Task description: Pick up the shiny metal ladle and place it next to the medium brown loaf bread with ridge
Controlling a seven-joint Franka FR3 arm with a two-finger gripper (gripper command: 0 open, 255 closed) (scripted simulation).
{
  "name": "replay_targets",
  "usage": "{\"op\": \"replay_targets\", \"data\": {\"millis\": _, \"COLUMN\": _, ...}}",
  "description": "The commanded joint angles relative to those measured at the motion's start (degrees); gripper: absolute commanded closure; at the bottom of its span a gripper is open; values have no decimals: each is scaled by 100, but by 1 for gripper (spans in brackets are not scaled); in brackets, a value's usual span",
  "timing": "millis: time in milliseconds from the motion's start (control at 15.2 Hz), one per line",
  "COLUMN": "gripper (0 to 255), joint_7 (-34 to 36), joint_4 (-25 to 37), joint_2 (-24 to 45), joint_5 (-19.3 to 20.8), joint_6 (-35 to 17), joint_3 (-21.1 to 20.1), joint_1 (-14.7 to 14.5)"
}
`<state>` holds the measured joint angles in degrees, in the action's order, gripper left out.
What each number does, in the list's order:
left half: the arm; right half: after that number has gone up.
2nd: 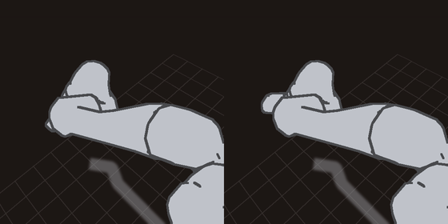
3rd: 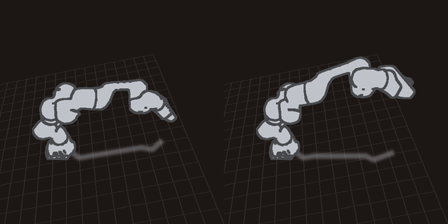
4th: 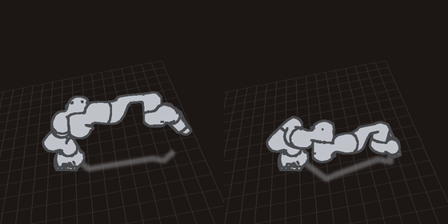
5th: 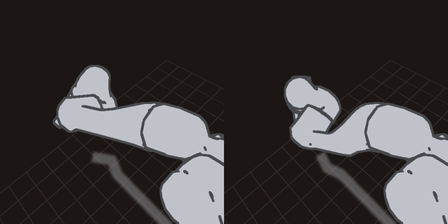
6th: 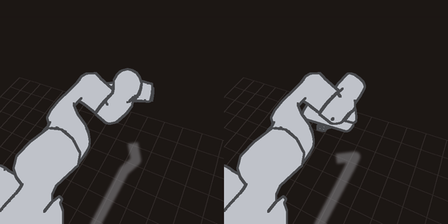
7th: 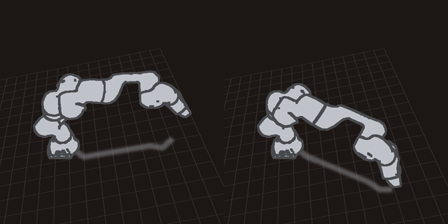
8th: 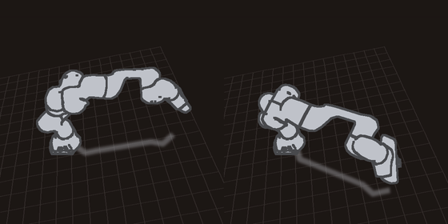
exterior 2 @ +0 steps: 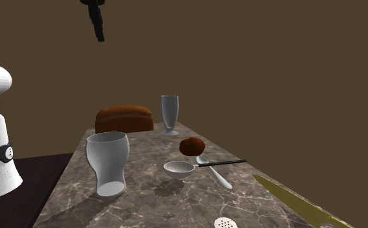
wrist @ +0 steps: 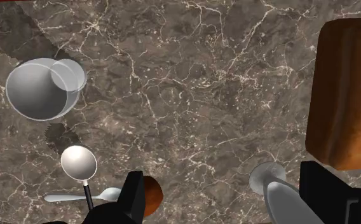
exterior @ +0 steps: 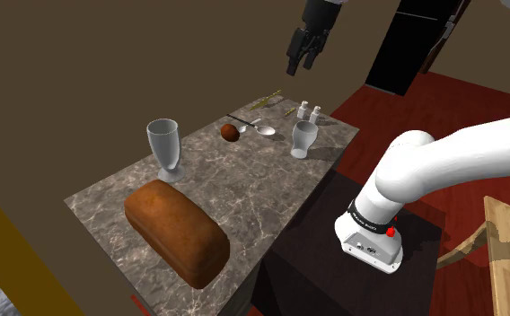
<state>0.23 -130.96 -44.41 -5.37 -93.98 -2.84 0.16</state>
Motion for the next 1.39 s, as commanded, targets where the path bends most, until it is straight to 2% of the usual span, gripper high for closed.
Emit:
{"op": "replay_targets", "data": {"millis": 0, "gripper": 0, "joint_7": 0, "joint_4": 0, "joint_2": 0, "joint_5": 0, "joint_6": 0, "joint_3": 0, "joint_1": 0}}
{"op": "replay_targets", "data": {"millis": 660, "gripper": 0, "joint_7": -586, "joint_4": -198, "joint_2": 1520, "joint_5": 271, "joint_6": -1383, "joint_3": 393, "joint_1": 204}}
{"op": "replay_targets", "data": {"millis": 1320, "gripper": 0, "joint_7": -1117, "joint_4": 300, "joint_2": 3455, "joint_5": 375, "joint_6": -2506, "joint_3": 738, "joint_1": 380}}
